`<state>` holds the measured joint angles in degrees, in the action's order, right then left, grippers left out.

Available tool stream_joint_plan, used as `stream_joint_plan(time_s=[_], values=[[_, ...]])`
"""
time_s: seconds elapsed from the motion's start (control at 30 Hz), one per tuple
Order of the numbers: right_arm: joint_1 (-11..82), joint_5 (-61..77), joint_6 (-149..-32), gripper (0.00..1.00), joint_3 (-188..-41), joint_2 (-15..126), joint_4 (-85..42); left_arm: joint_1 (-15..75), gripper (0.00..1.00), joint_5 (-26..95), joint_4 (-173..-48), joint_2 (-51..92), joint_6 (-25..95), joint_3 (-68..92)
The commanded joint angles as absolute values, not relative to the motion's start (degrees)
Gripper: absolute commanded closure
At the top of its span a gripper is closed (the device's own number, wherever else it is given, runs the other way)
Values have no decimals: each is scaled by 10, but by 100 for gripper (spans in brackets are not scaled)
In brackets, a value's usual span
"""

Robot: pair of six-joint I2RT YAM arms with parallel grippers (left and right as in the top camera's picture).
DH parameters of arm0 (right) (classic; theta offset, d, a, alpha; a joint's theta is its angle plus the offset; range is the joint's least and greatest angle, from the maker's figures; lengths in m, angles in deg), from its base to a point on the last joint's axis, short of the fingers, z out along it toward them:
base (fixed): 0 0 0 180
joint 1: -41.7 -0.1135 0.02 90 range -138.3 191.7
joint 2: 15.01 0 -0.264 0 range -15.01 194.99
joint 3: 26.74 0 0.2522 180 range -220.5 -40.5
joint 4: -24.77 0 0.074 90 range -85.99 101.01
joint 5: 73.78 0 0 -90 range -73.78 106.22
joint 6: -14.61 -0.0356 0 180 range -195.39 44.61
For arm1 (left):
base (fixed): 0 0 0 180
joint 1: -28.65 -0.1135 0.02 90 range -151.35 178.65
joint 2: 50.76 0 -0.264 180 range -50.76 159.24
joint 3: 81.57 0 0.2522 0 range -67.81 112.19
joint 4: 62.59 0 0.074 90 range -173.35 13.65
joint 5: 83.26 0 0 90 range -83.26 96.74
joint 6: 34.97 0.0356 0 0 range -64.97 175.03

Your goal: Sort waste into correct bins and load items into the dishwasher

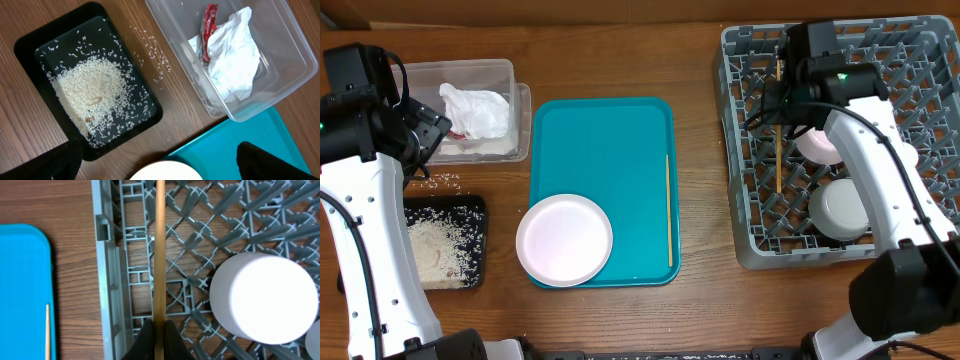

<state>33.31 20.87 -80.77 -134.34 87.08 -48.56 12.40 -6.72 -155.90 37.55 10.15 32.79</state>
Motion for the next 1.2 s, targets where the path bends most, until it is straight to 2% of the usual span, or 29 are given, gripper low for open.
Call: stream_joint_plan(time_s=[0.0, 0.03, 0.07, 0.47, 0.63, 0.9, 1.03, 1.17], values=[[331, 181, -797, 78, -1343, 894, -488, 122, 0, -67, -1558, 380, 96, 331], [330, 168, -797, 69, -1343, 895, -493, 122, 0, -67, -1558, 380, 96, 331], [330, 158, -797, 65, -1343, 895, -496, 122, 0, -67, -1558, 380, 96, 331], [330, 120, -821, 55, -1343, 895, -521, 122, 0, -67, -1558, 380, 96, 331], [330, 102, -829, 55, -1343, 895, -526, 122, 0, -67, -1558, 380, 96, 331], [290, -90, -816, 60, -1343, 895, -543, 122, 0, -67, -1558, 380, 96, 331], [217, -35, -884, 56, -1342, 896, -532, 122, 0, -67, -1558, 380, 96, 331], [131, 138, -1030, 37, -1326, 906, -509, 122, 0, -67, -1558, 380, 96, 331]])
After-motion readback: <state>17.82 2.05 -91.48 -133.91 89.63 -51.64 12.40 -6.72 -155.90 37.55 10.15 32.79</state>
